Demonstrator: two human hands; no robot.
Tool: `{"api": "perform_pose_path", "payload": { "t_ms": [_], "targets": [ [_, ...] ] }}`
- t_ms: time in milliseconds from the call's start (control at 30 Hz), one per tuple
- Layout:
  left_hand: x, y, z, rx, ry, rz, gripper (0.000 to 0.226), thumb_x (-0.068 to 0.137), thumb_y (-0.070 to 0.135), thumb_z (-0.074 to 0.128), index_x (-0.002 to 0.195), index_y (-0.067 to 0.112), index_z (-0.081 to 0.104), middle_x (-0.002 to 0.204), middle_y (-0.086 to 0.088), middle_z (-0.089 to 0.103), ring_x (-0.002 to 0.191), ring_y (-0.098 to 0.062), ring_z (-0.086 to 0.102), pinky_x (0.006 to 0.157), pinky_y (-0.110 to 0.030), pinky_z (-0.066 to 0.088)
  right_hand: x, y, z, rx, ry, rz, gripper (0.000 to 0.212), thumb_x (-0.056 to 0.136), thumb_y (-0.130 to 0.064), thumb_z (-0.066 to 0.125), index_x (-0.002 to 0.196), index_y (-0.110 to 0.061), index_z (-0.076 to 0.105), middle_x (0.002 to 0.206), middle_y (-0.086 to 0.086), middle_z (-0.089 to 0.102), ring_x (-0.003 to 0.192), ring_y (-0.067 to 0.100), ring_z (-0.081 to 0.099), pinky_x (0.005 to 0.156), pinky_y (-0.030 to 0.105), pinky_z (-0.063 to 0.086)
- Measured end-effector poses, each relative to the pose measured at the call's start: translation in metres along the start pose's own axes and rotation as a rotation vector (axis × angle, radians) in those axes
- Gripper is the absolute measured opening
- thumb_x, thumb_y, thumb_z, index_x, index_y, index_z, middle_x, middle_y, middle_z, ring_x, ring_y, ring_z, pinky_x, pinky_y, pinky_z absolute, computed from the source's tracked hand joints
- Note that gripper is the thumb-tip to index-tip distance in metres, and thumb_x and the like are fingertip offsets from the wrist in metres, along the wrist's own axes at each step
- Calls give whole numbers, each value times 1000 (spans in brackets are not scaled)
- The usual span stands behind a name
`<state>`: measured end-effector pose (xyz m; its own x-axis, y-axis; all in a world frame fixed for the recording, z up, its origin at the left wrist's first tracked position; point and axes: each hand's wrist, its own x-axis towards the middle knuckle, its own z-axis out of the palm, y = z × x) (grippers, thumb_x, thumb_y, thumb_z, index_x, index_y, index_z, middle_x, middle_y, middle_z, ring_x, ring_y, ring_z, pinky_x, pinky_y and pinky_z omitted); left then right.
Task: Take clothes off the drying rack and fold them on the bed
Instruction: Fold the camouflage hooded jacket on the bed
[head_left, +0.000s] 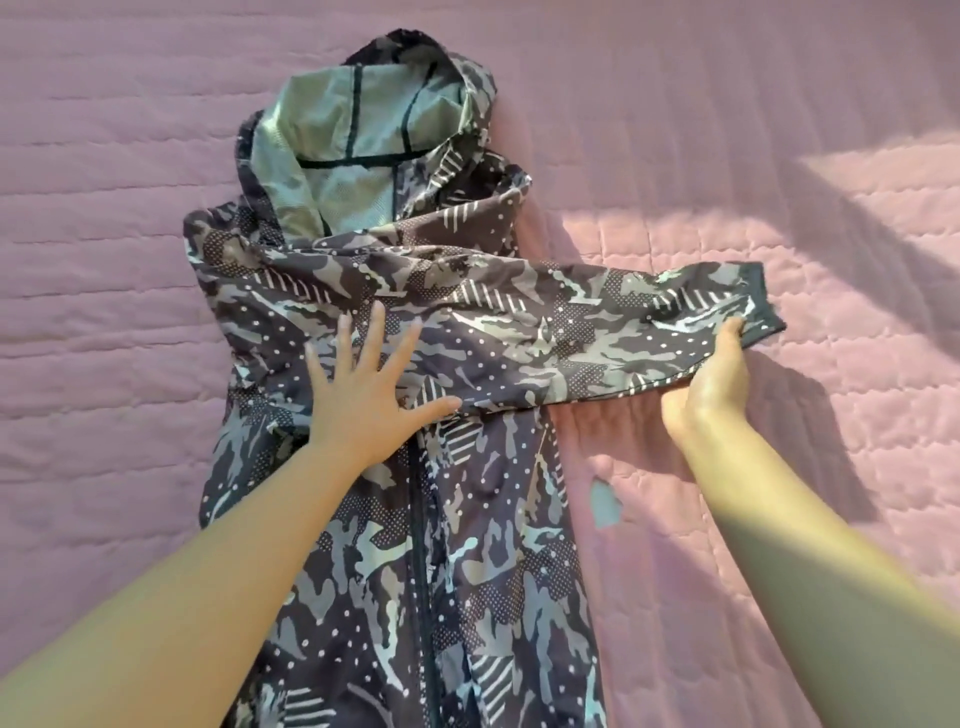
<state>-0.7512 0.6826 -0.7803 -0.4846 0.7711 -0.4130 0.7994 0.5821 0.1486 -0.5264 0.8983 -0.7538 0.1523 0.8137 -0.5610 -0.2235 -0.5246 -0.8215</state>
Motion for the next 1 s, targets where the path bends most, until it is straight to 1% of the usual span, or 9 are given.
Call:
{"api": "perform_pose_path", "payload": {
  "t_ms": [200,333,433,533,600,667,767,900,1000],
  "targets": [
    [-37,-11,16,-38,-119,133,93,69,94,15,142,52,-24,154,6,-34,144,-29,-27,117,-54,-10,-131,-20,75,-448,-459,-514,46,99,-42,35,135,-17,50,111,-7,61,100,2,57,92,28,46],
    [-64,-7,16,-34,-141,204,82,79,84,13,145,46,-17,159,4,-20,146,-28,-22,117,-52,-13,-191,36,120,-935,-852,-783,45,102,-46,27,141,-58,9,161,-13,7,148,25,-5,108,55,-15],
    [-80,-13,13,-83,-146,223,78,87,75,22,154,37,6,162,3,7,149,-25,-6,120,-49,-10,-193,98,125,-1479,-1032,-920,54,98,-59,25,145,-58,0,161,-13,-11,147,31,-16,107,68,-13],
    [-91,-37,7,-221,-90,278,43,93,40,43,131,27,57,137,-1,55,133,-24,39,116,-41,24,-177,135,115,-1765,-1180,-738,72,88,-75,25,149,-50,-5,161,-10,-11,148,23,-16,114,63,-4],
    [-96,-55,2,-337,171,361,29,85,18,42,90,17,71,92,-1,68,91,-22,59,84,-41,49,-175,134,111,-1584,-1114,-735,65,96,-61,32,153,-33,18,162,-4,11,149,17,2,120,50,6],
    [-96,-68,-4,-377,462,336,25,82,9,40,75,14,64,75,2,61,73,-20,55,67,-37,47,-173,123,108,-1321,-978,-907,43,102,-32,41,139,-13,49,148,5,42,140,19,32,115,42,29],
    [-81,-65,-14,-294,610,294,29,87,6,42,101,10,67,106,-4,66,101,-23,59,90,-34,43,-151,115,99,-1350,-773,-1276,34,94,-11,50,127,-11,58,136,7,52,132,25,43,111,44,32],
    [-39,-65,-10,-75,229,212,57,100,15,37,153,25,21,161,-2,15,149,-22,12,121,-42,6,-121,112,98,-1820,-831,-1278,50,101,-36,36,150,-37,24,162,2,11,149,27,7,119,51,4],
    [-16,-91,2,173,-54,83,60,101,53,16,153,32,-8,162,2,-13,149,-17,-11,119,-49,-7,-86,99,97,-2093,-799,-834,57,96,-65,17,147,-52,-5,159,-9,-19,147,23,-16,114,51,-11]
  ]
}}
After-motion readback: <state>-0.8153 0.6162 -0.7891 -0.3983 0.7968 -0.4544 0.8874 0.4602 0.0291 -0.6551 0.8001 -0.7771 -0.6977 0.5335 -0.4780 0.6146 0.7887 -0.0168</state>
